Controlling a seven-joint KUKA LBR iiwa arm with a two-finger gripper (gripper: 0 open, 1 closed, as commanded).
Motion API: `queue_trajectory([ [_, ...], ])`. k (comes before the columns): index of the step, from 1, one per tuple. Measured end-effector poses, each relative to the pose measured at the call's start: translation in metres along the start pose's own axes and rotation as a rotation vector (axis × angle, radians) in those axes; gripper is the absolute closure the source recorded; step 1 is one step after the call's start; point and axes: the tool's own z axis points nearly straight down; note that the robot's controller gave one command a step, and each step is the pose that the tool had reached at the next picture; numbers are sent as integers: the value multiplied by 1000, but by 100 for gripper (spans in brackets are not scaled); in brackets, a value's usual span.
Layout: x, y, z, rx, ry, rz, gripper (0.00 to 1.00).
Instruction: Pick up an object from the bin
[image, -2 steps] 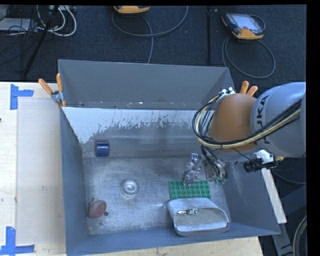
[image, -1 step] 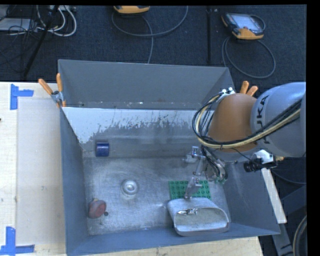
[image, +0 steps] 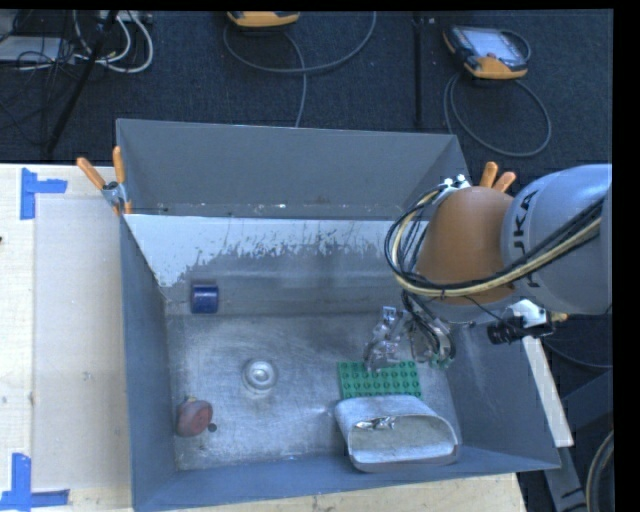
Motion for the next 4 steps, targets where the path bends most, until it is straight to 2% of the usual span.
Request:
queue_trajectory([
  [1, 9, 39, -72, -2, -4, -192, 100],
  [2, 10, 38, -70, -1, 0, -190, 0],
  [3, 12, -5, 31, -3, -13, -147, 0],
  [4, 13, -4, 28, -2, -5, -149, 100],
])
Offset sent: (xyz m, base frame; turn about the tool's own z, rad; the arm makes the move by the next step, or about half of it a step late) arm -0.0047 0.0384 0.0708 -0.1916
